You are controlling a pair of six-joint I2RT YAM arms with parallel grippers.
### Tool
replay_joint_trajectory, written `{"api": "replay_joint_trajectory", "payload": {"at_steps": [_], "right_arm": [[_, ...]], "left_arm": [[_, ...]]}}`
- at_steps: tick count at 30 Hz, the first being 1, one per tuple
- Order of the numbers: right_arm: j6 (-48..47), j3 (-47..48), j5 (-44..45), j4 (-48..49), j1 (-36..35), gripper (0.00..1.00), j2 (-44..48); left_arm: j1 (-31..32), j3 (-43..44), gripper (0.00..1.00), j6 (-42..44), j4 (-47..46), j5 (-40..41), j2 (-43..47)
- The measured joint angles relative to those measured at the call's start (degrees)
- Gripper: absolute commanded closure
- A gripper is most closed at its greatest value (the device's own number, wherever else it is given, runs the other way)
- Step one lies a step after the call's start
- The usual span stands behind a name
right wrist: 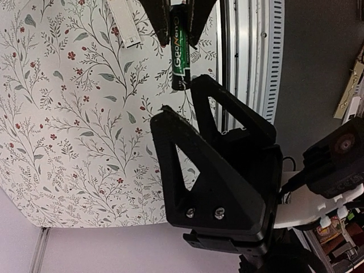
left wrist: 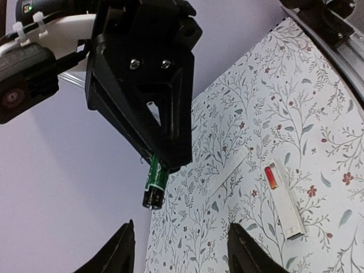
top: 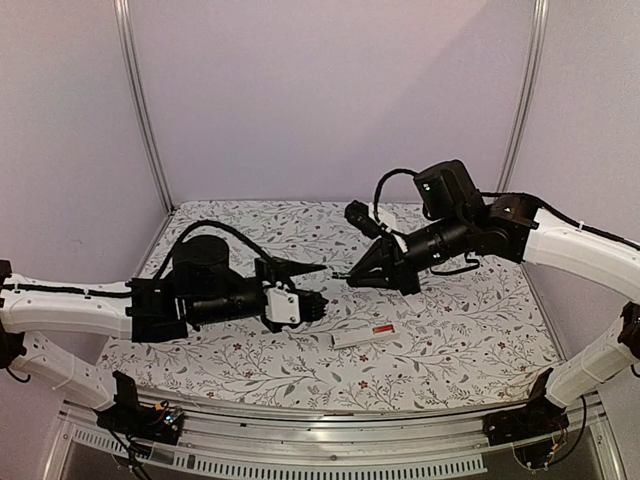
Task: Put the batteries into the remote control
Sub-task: Pass from the right arm to the left
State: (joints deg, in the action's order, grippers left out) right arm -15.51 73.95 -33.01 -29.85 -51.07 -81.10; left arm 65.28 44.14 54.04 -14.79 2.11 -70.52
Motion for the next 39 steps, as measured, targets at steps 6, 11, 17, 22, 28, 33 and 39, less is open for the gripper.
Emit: {"api": "replay_joint_trajectory", "payload": {"at_steps": [6, 11, 17, 22, 28, 33, 39], "right_arm": [[-0.79, 0.07, -2.45, -0.98, 0.00, 1.00, -0.22], [-1.27, 0.46, -3.76, -1.68, 0.00, 1.00, -0.79], [-1.60, 0.46, -4.52, -2.05, 0.00, 1.00, -0.85], [-1.90, 0.46, -4.98, -2.08, 0.00, 1.00, -0.85], [-2.10, 0.46, -5.14, -2.36, -0.02, 1.00, -0.92], [-2.16, 0.46, -5.11, -2.36, 0.00, 0.98, -1.20], [-1.75, 0.46, -2.82, -2.10, 0.09, 0.52, -1.46]], "left_arm": [[-1.60, 0.63, 0.51, -3.37, -0.39, -8.15, 0.00], [-2.67, 1.31, 0.62, -5.16, -0.72, -11.67, -0.59], [-2.73, 1.86, 0.72, -6.60, -1.70, -12.87, -2.12], [-2.73, 1.88, 0.82, -7.15, -2.51, -12.87, -2.78], [-2.84, 1.90, 0.95, -7.48, -3.08, -12.70, -2.89], [-2.89, 1.90, 1.00, -7.98, -2.99, -12.41, -3.04], [-2.93, 1.90, 1.00, -11.45, -3.80, -11.13, -3.80]]}}
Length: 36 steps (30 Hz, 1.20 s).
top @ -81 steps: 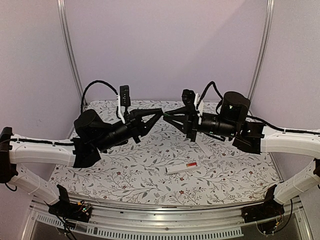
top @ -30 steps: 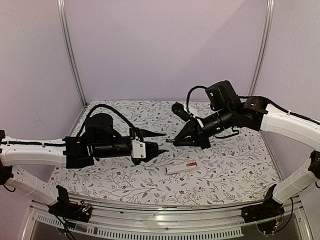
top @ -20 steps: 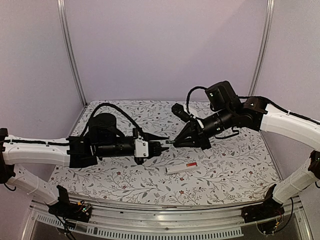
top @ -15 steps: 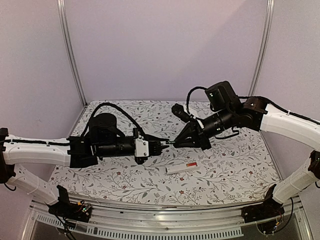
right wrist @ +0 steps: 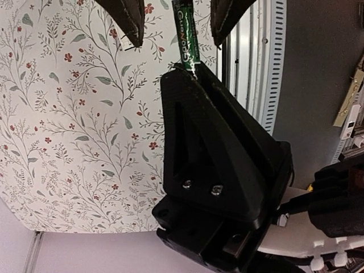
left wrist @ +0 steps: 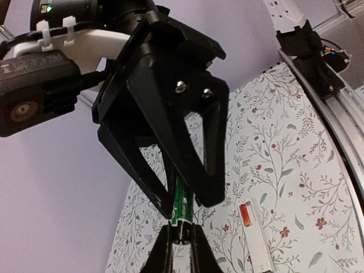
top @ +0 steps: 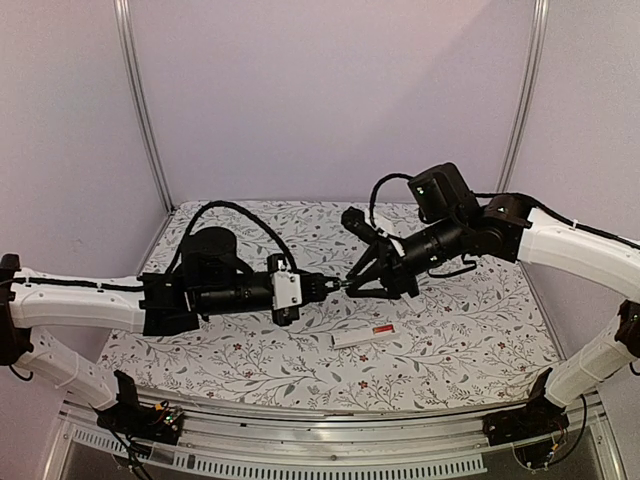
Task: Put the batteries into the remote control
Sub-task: Pass from the right arm to the left, then place the battery in the battery compartment.
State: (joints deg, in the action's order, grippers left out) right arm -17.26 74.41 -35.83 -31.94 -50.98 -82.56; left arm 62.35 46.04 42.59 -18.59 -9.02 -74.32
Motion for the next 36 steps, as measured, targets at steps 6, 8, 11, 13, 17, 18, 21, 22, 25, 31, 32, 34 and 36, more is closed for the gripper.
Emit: {"api": "replay_joint_trajectory", "payload": {"at_steps": [6, 8, 11, 13, 17, 18, 21, 22, 25, 31, 32, 34, 36], "right_arm": [[4.02, -2.97, 5.51, 3.69, 3.43, 0.36, 1.29], [6.38, -5.07, 6.43, 4.94, 6.67, 0.37, 2.29], [11.26, -8.48, 9.09, 6.67, 12.37, 0.37, 3.78], [14.62, -10.12, 11.50, 7.63, 14.80, 0.38, 4.13], [20.22, -12.98, 16.44, 7.98, 17.09, 0.43, 3.61], [21.46, -13.77, 17.18, 8.07, 17.57, 0.46, 3.21], [25.07, -16.39, 17.90, 8.20, 18.71, 0.55, 0.98], [26.05, -17.14, 18.01, 8.15, 18.95, 0.58, 0.07], [28.83, -19.34, 17.59, 8.66, 19.32, 0.62, -3.26], [31.93, -21.49, 17.35, 9.42, 19.39, 0.63, -6.78], [32.30, -21.53, 17.38, 9.62, 19.41, 0.63, -6.95], [32.74, -21.55, 17.38, 10.19, 19.39, 0.62, -7.32], [32.92, -21.57, 17.38, 10.67, 19.41, 0.62, -7.78]], "left_arm": [[0.00, -0.35, 1.00, -8.50, -1.05, 6.45, -3.23], [0.00, -1.20, 1.00, -11.47, -1.31, 8.48, -4.85], [0.00, -1.81, 1.00, -15.43, -1.09, 9.92, -8.02], [0.00, -1.22, 1.00, -18.47, -0.09, 10.10, -11.39], [0.42, 5.22, 1.00, -22.80, 5.11, 10.01, -20.04], [0.52, 7.28, 1.00, -23.56, 6.47, 9.94, -22.25], [1.01, 11.08, 1.00, -25.38, 8.81, 9.42, -26.64], [1.18, 11.89, 1.00, -25.79, 9.53, 9.18, -27.54], [1.46, 14.49, 1.00, -26.53, 10.99, 8.28, -30.29], [1.51, 19.04, 1.00, -26.73, 13.27, 6.10, -35.41], [1.51, 19.65, 1.00, -26.69, 13.73, 5.84, -36.11], [1.51, 21.11, 1.00, -26.51, 14.71, 5.42, -37.62], [1.51, 23.10, 1.00, -26.32, 15.54, 5.38, -39.41]]}}
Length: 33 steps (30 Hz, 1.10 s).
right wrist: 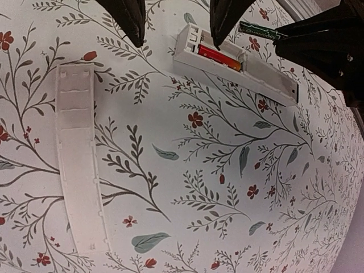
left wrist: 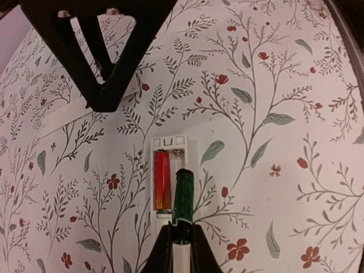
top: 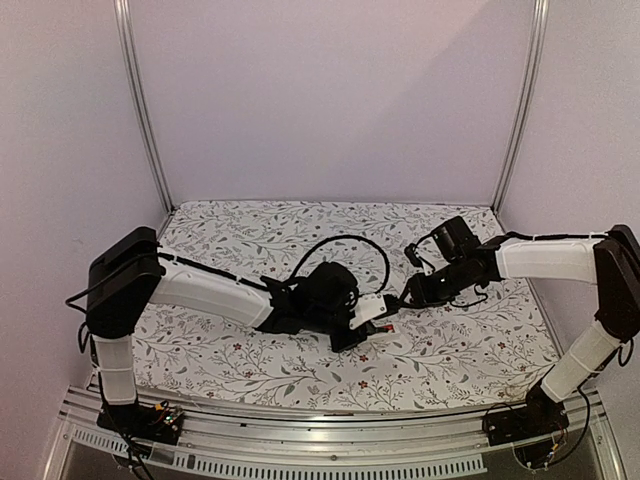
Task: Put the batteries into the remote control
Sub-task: Place the battery in the battery compartment.
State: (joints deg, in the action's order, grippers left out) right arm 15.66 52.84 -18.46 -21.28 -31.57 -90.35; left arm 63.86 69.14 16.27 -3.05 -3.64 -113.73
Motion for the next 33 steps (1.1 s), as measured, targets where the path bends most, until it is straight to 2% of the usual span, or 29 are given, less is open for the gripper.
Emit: {"api": "replay_joint_trajectory", "payload": {"at_steps": [19, 29, 33], "right_arm": [[0.26, -2.43, -1.57, 1.51, -0.02, 0.63, -0.57], [0.79, -3.17, -4.15, 2.16, 0.00, 0.72, -1.01], [1.44, -3.87, -5.92, 2.58, -0.02, 0.72, -1.46]], "left_arm": [[0.00, 9.18, 1.00, 0.63, 8.11, 2.84, -7.13], [0.04, 10.64, 1.00, 1.51, 8.22, 2.73, -8.31], [0.07, 10.88, 0.91, 1.53, 8.22, 1.84, -8.55]]}}
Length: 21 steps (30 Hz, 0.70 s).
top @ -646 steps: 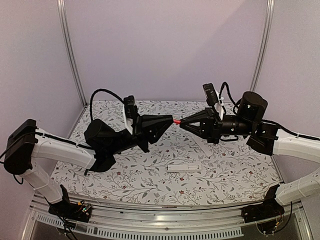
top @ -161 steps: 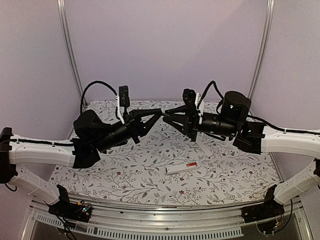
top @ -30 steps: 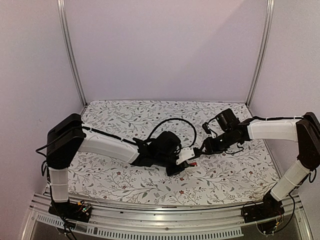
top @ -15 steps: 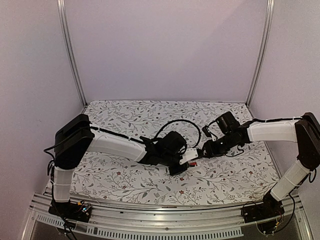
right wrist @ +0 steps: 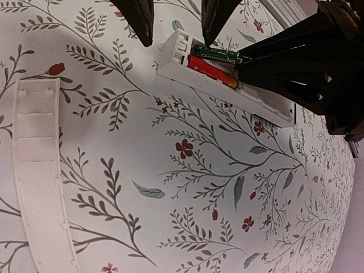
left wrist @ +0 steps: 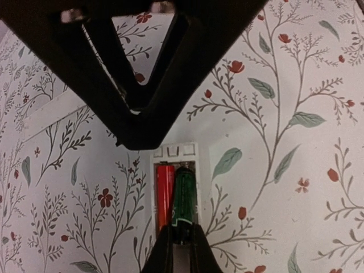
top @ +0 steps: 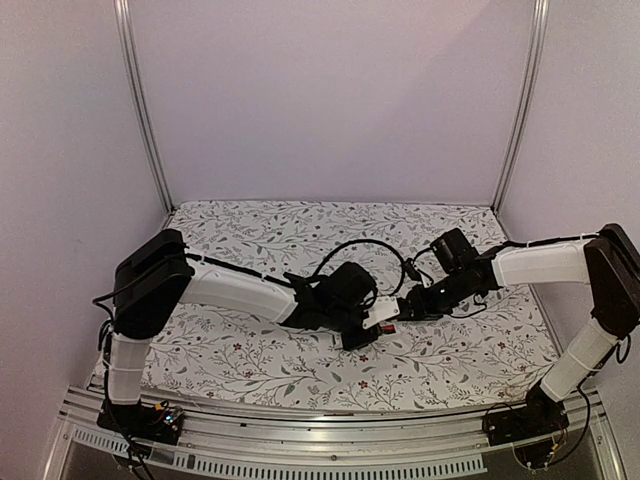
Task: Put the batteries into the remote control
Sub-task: Place the battery in the battery compartment.
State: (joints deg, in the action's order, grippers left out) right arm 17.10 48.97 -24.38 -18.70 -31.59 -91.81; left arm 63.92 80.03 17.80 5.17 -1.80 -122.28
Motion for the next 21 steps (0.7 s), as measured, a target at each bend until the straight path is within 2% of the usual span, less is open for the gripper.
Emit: {"api": "replay_joint_trajectory", "payload": {"at_steps": [8, 15, 21], "right_arm": [[0.28, 0.00, -0.85, 0.70, 0.00, 0.72, -1.01], [0.17, 0.09, -0.09, 0.13, 0.00, 0.71, -0.98], [-0.48, 1.70, 1.88, -2.16, 0.00, 0.70, -0.76]], "left_arm": [[0.00, 0.94, 0.60, 0.20, 0.33, -1.60, -0.70], [-0.11, 0.74, 0.42, 0.28, 1.88, -2.25, -0.52], [-0.83, -2.10, 0.21, -0.52, 1.53, -5.70, 3.30]]}}
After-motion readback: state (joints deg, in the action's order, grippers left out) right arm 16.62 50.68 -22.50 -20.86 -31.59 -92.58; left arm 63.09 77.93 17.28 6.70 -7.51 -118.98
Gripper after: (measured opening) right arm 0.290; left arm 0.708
